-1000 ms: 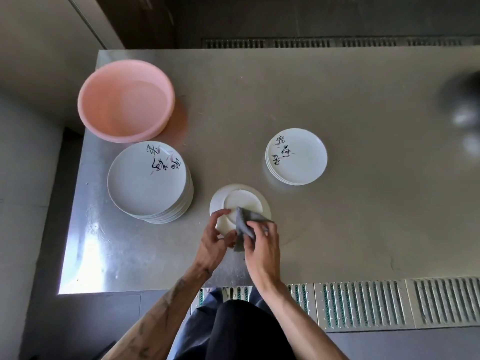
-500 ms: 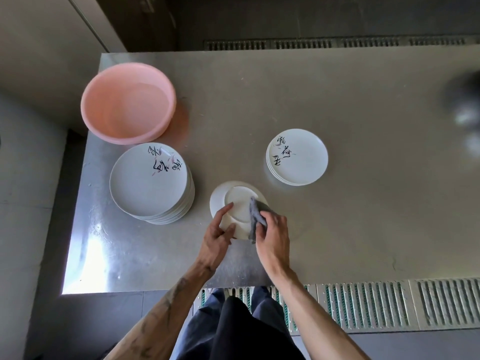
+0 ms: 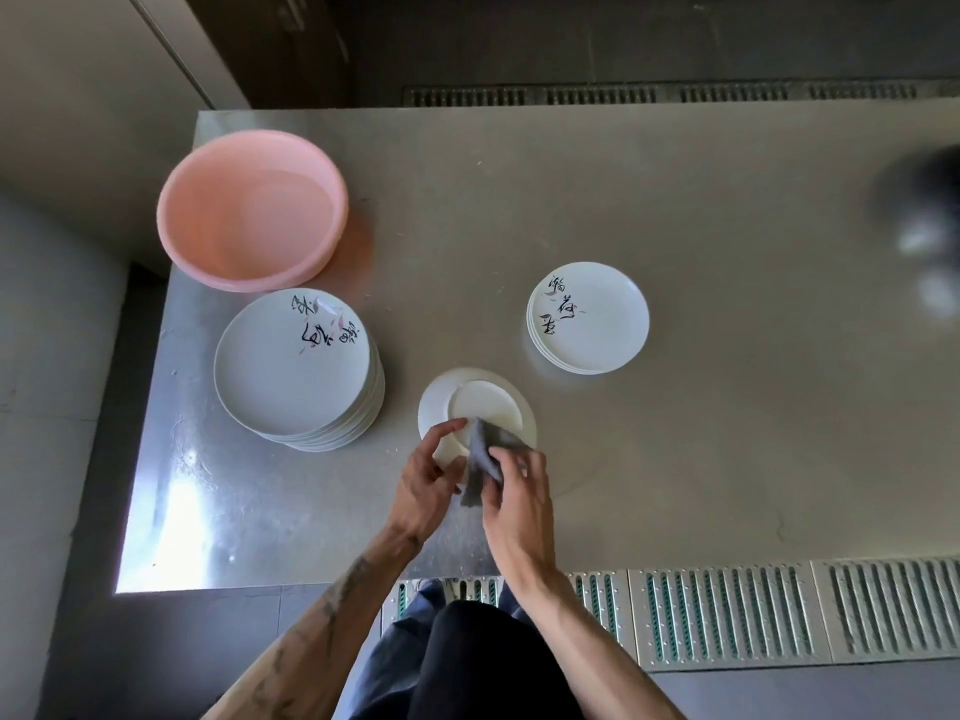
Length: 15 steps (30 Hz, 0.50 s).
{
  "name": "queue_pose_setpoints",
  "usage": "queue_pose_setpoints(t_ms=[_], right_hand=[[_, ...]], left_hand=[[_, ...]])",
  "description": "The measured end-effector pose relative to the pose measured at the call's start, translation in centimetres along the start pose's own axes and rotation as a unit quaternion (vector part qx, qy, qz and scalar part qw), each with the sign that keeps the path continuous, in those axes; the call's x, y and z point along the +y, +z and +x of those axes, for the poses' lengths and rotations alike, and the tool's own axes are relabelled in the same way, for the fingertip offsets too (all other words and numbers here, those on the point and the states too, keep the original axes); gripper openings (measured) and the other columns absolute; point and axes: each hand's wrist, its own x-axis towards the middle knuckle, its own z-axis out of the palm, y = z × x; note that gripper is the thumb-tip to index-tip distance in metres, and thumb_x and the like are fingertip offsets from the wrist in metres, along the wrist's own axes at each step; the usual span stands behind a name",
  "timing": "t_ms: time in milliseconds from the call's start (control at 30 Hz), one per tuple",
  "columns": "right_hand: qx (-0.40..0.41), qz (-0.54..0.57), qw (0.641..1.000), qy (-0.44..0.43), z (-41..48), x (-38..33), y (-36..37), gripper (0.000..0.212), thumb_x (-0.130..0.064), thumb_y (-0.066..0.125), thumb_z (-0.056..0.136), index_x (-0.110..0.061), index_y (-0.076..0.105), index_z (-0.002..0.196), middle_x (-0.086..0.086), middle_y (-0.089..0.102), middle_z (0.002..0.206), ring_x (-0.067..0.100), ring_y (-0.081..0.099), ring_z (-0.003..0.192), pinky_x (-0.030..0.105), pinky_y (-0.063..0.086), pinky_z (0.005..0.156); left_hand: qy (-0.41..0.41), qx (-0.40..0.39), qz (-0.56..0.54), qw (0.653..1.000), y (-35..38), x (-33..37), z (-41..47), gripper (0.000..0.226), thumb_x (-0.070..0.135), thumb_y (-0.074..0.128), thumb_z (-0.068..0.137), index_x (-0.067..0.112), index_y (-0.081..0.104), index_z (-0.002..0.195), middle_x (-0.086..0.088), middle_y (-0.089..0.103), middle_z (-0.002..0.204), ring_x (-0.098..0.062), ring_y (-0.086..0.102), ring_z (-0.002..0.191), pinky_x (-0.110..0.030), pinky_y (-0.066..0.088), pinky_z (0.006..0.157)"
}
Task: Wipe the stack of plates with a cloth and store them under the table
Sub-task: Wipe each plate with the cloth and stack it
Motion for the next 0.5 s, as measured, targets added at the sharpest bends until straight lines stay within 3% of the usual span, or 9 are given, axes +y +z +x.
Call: queue_pose_setpoints(t_ms=[67,133,267,333,500], right_hand=[[0.003,0.016,1.000,0.010,0.5,0.4,-0.3,0.029,-0.007,0.061,0.097,-0.018,0.065,0.124,0.001,0.050,0.126,0.019,0.056,0.118,0.032,0.049,0.100],[0.003,0.013,0.999,0.034,1.9,0.8,-1.0,0.028,-0.010,0.058,0.100,-0.017,0.064,0.126,0.003,0.053,0.125,0.018,0.053,0.119,0.031,0.048,0.100],[-0.002,-0.002,1.000,0.020,1.2,0.1,-0.5,0.028,-0.010,0.059,0.099,-0.018,0.065,0.125,0.002,0.051,0.128,0.020,0.055,0.118,0.035,0.049,0.100],[-0.004,0.009,1.000,-0.005,0.0,0.1,-0.1,0.029,-0.009,0.059,0.099,-0.019,0.065,0.126,0.000,0.048,0.127,0.020,0.057,0.117,0.035,0.049,0.100],[0.014,-0.001,0.999,0.042,2.4,1.6,-1.6,0.027,-0.008,0.056,0.100,-0.014,0.064,0.126,0.005,0.054,0.125,0.019,0.052,0.118,0.038,0.047,0.102]], left_hand=[[-0.011,-0.002,-0.020,1.000,-0.2,0.1,-0.2,0.053,-0.008,0.061,0.095,0.027,0.058,0.135,-0.021,0.071,0.094,-0.038,0.070,0.079,-0.049,0.063,0.072],[-0.018,0.003,-0.037,0.999,-0.4,0.2,-0.1,0.055,-0.006,0.067,0.093,0.027,0.058,0.135,-0.022,0.067,0.108,-0.039,0.072,0.087,-0.048,0.064,0.073],[-0.005,0.020,0.011,1.000,-0.1,0.3,0.2,0.054,-0.003,0.075,0.087,0.028,0.060,0.128,-0.009,0.071,0.090,-0.022,0.070,0.074,-0.039,0.064,0.066],[0.000,0.006,0.040,0.999,-0.3,0.2,0.3,0.054,0.000,0.078,0.086,0.029,0.060,0.128,-0.005,0.072,0.080,-0.021,0.070,0.069,-0.038,0.063,0.064],[0.008,-0.044,0.031,0.999,-0.9,0.2,0.4,0.045,0.005,0.066,0.099,0.026,0.055,0.137,-0.014,0.074,0.090,-0.024,0.075,0.076,-0.035,0.063,0.069]])
